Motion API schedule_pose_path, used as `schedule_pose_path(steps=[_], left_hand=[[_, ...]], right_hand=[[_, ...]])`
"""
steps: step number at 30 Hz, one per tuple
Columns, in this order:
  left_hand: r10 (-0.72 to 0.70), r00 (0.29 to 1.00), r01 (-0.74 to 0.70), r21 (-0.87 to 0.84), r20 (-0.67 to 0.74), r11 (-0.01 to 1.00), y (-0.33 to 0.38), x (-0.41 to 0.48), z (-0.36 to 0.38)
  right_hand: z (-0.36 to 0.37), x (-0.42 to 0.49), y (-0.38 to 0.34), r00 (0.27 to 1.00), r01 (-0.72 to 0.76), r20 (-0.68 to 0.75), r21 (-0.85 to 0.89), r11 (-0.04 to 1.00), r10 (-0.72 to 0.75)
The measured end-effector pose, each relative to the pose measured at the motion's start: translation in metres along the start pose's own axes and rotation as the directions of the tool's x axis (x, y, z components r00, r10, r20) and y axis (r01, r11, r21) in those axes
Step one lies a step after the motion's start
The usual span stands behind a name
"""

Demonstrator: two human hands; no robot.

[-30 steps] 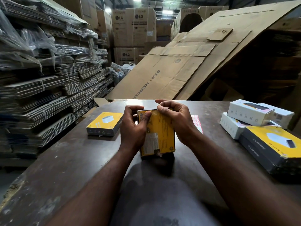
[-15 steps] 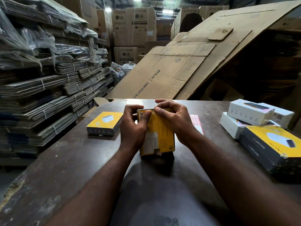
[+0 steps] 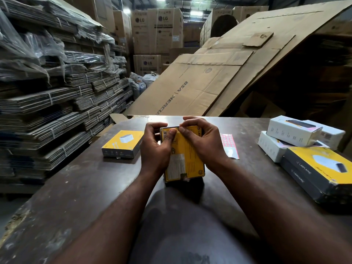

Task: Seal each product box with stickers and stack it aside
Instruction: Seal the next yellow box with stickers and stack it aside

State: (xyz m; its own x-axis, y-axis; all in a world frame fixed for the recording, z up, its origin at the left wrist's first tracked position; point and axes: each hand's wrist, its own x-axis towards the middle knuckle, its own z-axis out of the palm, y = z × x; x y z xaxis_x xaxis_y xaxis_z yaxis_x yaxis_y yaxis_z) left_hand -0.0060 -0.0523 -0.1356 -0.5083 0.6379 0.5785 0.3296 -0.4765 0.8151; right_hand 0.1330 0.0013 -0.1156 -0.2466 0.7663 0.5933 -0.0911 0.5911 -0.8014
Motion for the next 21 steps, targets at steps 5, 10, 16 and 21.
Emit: schedule_pose_path(steps=[5,10,16,21], left_hand=[[-0.008,1.000,0.008,-0.006,0.000,1.000,-0.0001,0.0001,0.0001],[0.027,1.000,-0.027,0.005,0.015,1.000,0.0003,-0.0001,-0.0001],[0.068,0.996,-0.071,0.040,0.061,0.997,-0.0030,0.0020,0.0012],[0.089,0.995,-0.092,0.051,0.050,0.994,-0.0040,0.0025,0.0014]], right_hand=[[0.0011,-0.0005,-0.0003,1.000,0.013,0.000,-0.022,1.000,-0.013],[0.0028,-0.0016,-0.0019,1.000,0.008,-0.011,-0.019,1.000,-0.008],[0.0021,-0.0015,-0.0034,1.000,-0.004,-0.003,-0.018,1.000,0.004],[0.0015,0.0002,-0.0037,1.000,0.004,0.002,-0.053,0.999,-0.004]])
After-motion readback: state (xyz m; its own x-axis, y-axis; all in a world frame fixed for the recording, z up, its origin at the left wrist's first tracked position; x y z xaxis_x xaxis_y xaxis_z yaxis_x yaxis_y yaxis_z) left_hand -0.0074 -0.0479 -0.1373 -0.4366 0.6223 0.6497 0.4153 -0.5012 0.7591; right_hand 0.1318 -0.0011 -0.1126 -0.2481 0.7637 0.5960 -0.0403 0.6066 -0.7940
